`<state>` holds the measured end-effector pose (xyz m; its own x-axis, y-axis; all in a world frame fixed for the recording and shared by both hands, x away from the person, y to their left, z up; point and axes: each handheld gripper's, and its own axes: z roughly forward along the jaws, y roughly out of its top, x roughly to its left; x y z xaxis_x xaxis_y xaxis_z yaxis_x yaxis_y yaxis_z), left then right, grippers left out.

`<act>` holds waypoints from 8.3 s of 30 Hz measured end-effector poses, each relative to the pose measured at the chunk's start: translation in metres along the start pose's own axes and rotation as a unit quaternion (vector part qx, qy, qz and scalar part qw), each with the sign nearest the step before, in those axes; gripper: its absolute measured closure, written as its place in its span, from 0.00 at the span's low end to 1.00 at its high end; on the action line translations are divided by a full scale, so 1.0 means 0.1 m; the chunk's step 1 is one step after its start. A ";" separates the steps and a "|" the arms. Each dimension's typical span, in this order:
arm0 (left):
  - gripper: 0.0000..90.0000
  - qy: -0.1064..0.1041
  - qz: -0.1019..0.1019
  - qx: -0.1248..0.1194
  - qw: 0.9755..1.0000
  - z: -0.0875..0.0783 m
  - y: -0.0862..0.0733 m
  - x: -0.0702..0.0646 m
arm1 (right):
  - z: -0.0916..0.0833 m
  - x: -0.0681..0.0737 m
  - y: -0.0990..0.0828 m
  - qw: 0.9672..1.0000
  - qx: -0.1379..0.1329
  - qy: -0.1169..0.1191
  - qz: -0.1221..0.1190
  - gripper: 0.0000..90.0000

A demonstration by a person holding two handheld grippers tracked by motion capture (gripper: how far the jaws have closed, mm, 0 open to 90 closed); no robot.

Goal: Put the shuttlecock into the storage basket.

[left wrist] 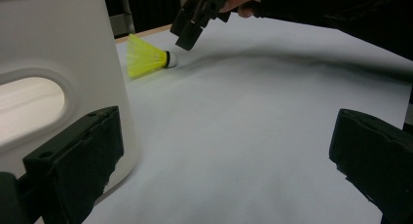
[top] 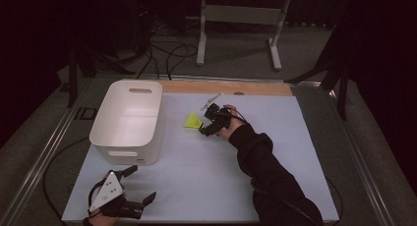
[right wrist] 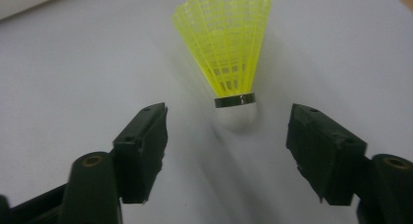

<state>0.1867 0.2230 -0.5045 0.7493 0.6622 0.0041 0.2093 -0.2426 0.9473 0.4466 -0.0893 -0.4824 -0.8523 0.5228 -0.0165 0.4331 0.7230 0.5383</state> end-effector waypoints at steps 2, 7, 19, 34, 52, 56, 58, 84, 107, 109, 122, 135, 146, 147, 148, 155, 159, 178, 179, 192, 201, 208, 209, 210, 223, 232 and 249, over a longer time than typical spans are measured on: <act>0.00 0.000 0.000 0.000 1.000 0.00 0.00 0.00 | 0.03 0.00 0.00 1.000 0.007 0.003 0.000 0.41; 0.00 0.000 0.000 0.000 1.000 0.00 0.00 0.00 | 0.10 -0.01 0.00 1.000 0.020 0.005 -0.001 0.47; 0.00 -0.001 0.000 0.000 1.000 -0.01 0.00 0.00 | 0.22 -0.05 0.04 0.999 0.044 0.001 0.000 0.53; 0.00 -0.004 0.000 0.004 1.000 -0.01 -0.01 0.00 | 0.36 -0.07 0.06 0.998 0.067 -0.007 -0.005 0.64; 0.00 -0.004 -0.001 0.004 1.000 -0.01 -0.01 0.00 | 0.23 -0.06 0.08 0.997 0.082 0.005 -0.014 0.73; 0.00 -0.004 -0.001 0.005 1.000 0.00 -0.01 0.01 | 0.18 -0.06 0.07 0.996 0.082 0.005 -0.020 0.74; 0.00 -0.004 -0.001 0.005 1.000 0.00 -0.01 0.01 | 0.15 -0.05 0.06 0.996 0.083 0.007 -0.020 0.74; 0.00 -0.003 -0.003 0.007 1.000 0.02 0.00 0.00 | -0.30 0.12 -0.15 0.996 0.063 0.033 -0.045 0.73; 0.00 -0.001 -0.002 0.008 1.000 0.02 0.00 0.00 | -0.61 0.36 -0.18 0.992 0.052 0.056 -0.097 0.73; 0.00 -0.002 -0.002 0.008 1.000 0.02 0.00 0.00 | -0.63 0.39 -0.17 0.992 0.050 0.056 -0.103 0.73; 0.00 -0.002 -0.002 0.008 1.000 0.03 0.00 -0.01 | -0.81 0.53 -0.03 0.990 0.026 0.068 -0.120 0.73; 0.00 -0.001 0.000 0.009 1.000 0.03 0.01 -0.01 | -0.90 0.65 0.17 0.988 0.006 0.078 -0.133 0.73; 0.00 0.003 0.001 0.009 1.000 0.03 0.01 -0.01 | -0.96 0.75 0.41 0.985 -0.012 0.085 -0.150 0.73; 0.00 0.003 0.002 0.009 1.000 0.04 0.01 -0.01 | -0.96 0.77 0.44 0.985 -0.012 0.086 -0.152 0.73; 0.00 0.002 0.002 0.010 1.000 0.04 0.01 -0.01 | -0.96 0.78 0.46 0.984 -0.015 0.087 -0.156 0.73; 0.00 0.001 0.003 0.010 1.000 0.04 0.01 -0.01 | -0.96 0.82 0.59 0.983 -0.012 0.091 -0.161 0.73; 0.00 -0.001 0.002 0.009 1.000 0.04 0.01 0.00 | -0.97 0.86 0.66 0.982 -0.011 0.092 -0.164 0.73; 0.00 -0.002 0.000 0.007 1.000 0.03 0.01 0.01 | -0.94 1.04 0.98 0.977 -0.010 0.104 -0.185 0.73; 0.00 -0.002 -0.001 0.007 1.000 0.03 0.01 0.01 | -0.93 1.05 0.99 0.977 -0.011 0.105 -0.184 0.73; 0.00 -0.005 -0.002 0.006 1.000 0.03 0.01 0.00 | -0.88 1.09 1.21 0.977 -0.007 0.102 -0.187 0.73; 0.00 -0.006 -0.001 0.004 1.000 0.03 0.01 0.01 | -0.84 1.11 1.34 0.977 0.004 0.094 -0.191 0.73; 0.00 -0.007 -0.001 0.004 1.000 0.03 0.01 0.01 | -0.79 1.14 1.43 0.977 0.008 0.095 -0.192 0.73; 0.00 -0.008 -0.001 0.004 1.000 0.03 0.01 0.01 | -0.78 1.15 1.44 0.977 0.008 0.097 -0.191 0.73; 0.00 -0.008 -0.001 0.004 1.000 0.03 0.01 0.01 | -0.77 1.16 1.46 0.976 0.009 0.097 -0.193 0.73; 0.00 -0.011 0.000 0.002 1.000 0.02 0.01 0.01 | -0.62 1.21 1.63 0.983 0.021 0.088 -0.159 0.73; 0.00 -0.012 0.002 0.003 1.000 0.02 0.01 0.01 | -0.52 1.26 1.68 0.984 0.027 0.091 -0.150 0.73; 0.00 -0.013 0.001 0.003 1.000 0.03 0.01 0.01 | -0.31 1.39 1.68 0.984 0.057 0.126 -0.113 0.73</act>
<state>0.1900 0.2211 -0.5043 0.7659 0.6429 -0.0015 0.2113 -0.2496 0.9450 0.3916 0.0906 -0.3680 -0.9702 0.2239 0.0926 0.2414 0.8619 0.4459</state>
